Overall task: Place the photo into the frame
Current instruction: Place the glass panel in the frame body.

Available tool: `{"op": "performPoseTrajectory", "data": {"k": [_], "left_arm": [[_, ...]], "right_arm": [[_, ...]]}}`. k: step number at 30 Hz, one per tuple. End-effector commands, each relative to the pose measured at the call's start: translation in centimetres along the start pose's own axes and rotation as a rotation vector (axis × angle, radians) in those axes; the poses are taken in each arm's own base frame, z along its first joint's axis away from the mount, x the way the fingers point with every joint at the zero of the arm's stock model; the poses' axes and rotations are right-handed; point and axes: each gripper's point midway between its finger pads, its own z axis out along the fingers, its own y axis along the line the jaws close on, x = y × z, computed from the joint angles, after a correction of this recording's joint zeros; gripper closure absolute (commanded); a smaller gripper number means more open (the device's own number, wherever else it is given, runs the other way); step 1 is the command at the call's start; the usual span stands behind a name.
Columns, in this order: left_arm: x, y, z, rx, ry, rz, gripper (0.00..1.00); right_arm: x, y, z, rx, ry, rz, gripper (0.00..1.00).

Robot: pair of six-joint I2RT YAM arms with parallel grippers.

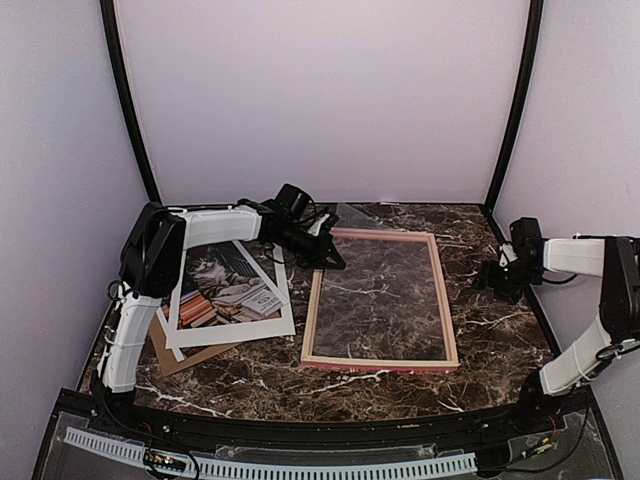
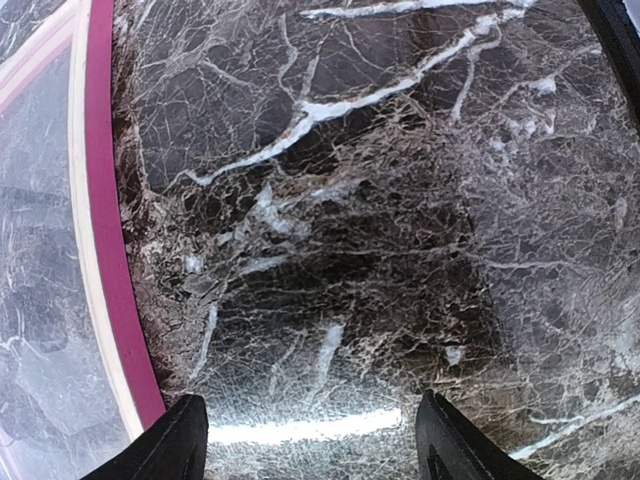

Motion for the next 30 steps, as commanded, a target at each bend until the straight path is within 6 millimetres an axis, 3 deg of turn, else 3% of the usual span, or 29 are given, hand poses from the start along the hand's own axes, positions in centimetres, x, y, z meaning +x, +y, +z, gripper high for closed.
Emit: {"op": "performPoseTrajectory", "data": {"k": [1, 10, 12, 13, 30], "left_arm": [[0.08, -0.62, -0.27, 0.018, 0.014, 0.007, 1.00], [0.13, -0.54, -0.23, 0.016, 0.016, 0.004, 1.00], [0.09, -0.57, -0.27, 0.016, 0.015, 0.005, 1.00], [0.13, -0.55, -0.26, 0.015, 0.016, 0.004, 1.00], [0.35, -0.33, -0.21, 0.008, 0.022, -0.002, 1.00]], "right_arm": [[-0.11, 0.27, 0.13, -0.018, -0.011, -0.014, 0.26], [-0.17, 0.39, -0.08, -0.019, -0.019, -0.018, 0.23], [-0.23, 0.41, -0.15, -0.019, -0.023, -0.018, 0.05], [-0.24, 0.42, -0.20, -0.019, -0.024, -0.017, 0.02], [-0.19, 0.35, 0.03, -0.015, -0.017, -0.017, 0.01]]}}
